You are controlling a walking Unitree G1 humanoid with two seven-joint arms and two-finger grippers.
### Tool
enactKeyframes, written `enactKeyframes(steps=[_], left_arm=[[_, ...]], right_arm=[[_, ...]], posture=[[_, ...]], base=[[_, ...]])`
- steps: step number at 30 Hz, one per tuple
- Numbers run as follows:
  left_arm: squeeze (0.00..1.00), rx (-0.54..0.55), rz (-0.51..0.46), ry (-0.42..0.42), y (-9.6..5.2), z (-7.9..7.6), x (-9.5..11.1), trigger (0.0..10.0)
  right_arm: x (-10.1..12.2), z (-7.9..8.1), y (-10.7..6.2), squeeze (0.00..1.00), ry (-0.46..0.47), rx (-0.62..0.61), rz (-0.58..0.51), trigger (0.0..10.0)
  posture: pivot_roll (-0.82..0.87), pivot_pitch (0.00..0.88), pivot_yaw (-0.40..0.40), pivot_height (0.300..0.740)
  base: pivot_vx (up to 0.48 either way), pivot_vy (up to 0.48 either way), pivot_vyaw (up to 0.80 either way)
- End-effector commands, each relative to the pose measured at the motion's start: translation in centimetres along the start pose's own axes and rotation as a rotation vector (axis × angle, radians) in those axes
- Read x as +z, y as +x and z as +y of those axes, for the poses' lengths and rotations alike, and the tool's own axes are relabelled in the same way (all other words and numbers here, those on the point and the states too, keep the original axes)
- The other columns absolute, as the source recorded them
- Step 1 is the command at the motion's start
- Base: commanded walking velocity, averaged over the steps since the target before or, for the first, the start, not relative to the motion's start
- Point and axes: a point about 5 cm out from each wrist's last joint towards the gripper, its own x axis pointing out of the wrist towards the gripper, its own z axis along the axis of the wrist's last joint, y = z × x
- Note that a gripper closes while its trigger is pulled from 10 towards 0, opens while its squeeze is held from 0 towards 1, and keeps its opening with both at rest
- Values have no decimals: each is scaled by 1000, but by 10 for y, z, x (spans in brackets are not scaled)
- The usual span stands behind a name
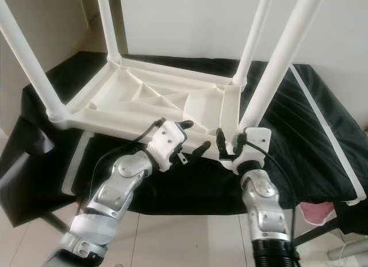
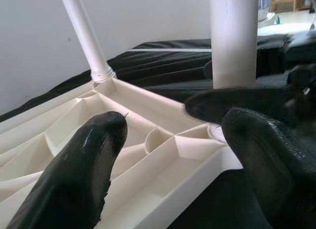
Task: Building children table
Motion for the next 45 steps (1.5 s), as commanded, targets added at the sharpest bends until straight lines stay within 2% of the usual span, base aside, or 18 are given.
enactKeyframes(steps=[1,2,4,10,12,14,16,18,19,21,22,30,36,37,41,43,44,45], left_arm=[[0,85,5,13,0,1,-2,10000],[0,85,5,13,0,1,-2,10000],[0,62,15,34,2,-2,-3,10000],[0,25,26,38,1,-6,-5,10000],[0,-12,39,25,1,-10,-8,10000],[0,-107,67,-8,-3,-22,-15,10000],[0,-107,67,-8,-3,-22,-15,10000],[0,-145,98,-6,-5,-28,-21,10000],[0,-148,110,2,-6,-29,-24,10000],[0,-148,110,2,-6,-29,-24,10000],[0,-146,122,3,-7,-30,-26,10000],[0,-139,136,-15,-9,-32,-30,10000],[0,-133,138,-13,-7,-30,-29,10000],[0,-132,131,-19,-6,-29,-29,10000],[0,-131,117,-37,-4,-28,-27,10000],[0,-130,108,-53,-3,-27,-25,10000],[0,-130,108,-53,-3,-27,-25,10000],[0,-129,109,-56,-3,-27,-25,10000]], right_arm=[[-2,-3,-1,0,15,76,4,10000],[-2,-3,-1,0,15,76,4,10000],[-5,-8,1,0,-41,177,48,10000],[-6,-13,4,0,-65,219,76,10000],[-7,-16,6,0,-70,226,85,10000],[-6,-21,16,0,-107,259,107,10000],[-6,-21,16,0,-107,259,107,10000],[-7,-23,23,0,-136,294,126,9529],[-7,-23,23,0,-141,304,130,2627],[-7,-23,23,0,-141,304,130,2627],[-9,-24,23,0,-145,310,139,0],[-20,-27,12,0,-112,328,176,0],[-22,-30,8,0,-81,291,178,0],[-22,-28,7,0,-64,268,169,10000],[-21,-24,5,0,-43,223,148,10000],[-24,-24,5,0,-17,101,148,10000],[-24,-24,5,0,-17,101,148,10000],[-26,-24,4,0,-10,38,151,10000]], posture=[[-28,0,-48,740],[-28,0,-48,740],[-29,0,-45,740],[-28,0,-44,740],[-27,0,-44,740],[-17,0,-47,740],[-17,0,-47,740],[-6,0,-53,740],[0,0,-56,740],[0,0,-56,740],[3,0,-57,740],[4,0,-56,740],[-16,0,-48,740],[-28,0,-42,740],[-37,0,-39,740],[-46,0,-36,740],[-46,0,-36,740],[-47,0,-35,740]], base=[[0,0,0],[0,0,0],[0,0,0],[0,0,0],[0,0,0],[0,0,0],[0,0,0],[0,0,0],[0,0,0],[0,0,0],[0,0,0],[0,0,0],[0,0,0],[0,0,0],[0,0,0],[0,0,0],[0,0,0],[0,0,0]])
